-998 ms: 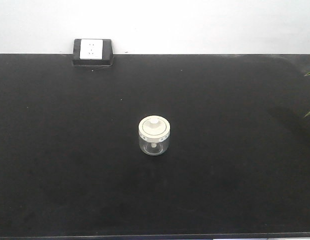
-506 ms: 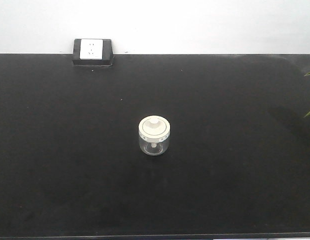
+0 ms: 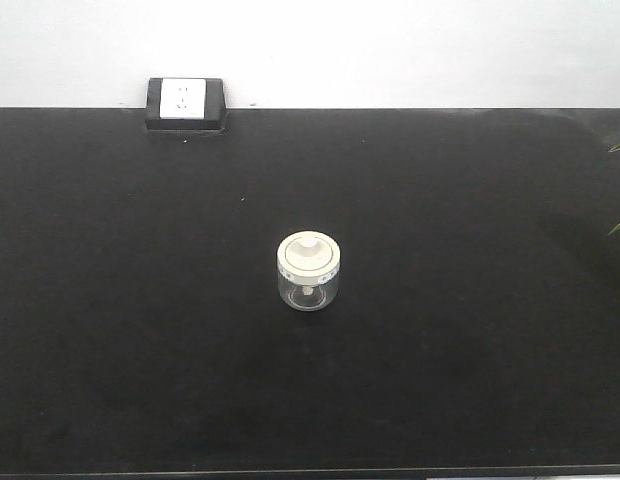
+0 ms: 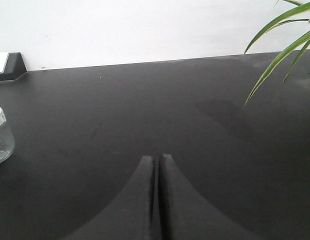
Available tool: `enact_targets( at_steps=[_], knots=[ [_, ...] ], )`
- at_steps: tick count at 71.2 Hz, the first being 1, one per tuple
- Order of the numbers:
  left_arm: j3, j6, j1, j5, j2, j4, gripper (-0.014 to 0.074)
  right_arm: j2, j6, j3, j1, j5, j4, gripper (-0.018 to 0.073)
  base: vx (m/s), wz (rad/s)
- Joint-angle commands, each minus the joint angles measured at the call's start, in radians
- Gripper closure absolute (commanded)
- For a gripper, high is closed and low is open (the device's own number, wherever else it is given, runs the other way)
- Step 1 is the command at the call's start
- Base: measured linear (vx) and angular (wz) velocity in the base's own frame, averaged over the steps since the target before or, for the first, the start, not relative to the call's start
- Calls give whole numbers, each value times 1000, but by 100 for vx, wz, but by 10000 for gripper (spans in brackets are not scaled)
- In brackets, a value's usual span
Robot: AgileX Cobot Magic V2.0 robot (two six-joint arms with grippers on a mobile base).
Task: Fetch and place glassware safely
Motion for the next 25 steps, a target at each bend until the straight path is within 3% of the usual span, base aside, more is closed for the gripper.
enact_targets(
  at_steps=[1, 25],
  knots=[
    [27, -2, -6, -70, -11, -11, 603, -14, -8, 19, -4, -79, -5, 563, 0, 0],
    [27, -2, -6, -70, -11, -11, 603, -14, -8, 19, -4, -79, -5, 563, 0, 0]
  ],
)
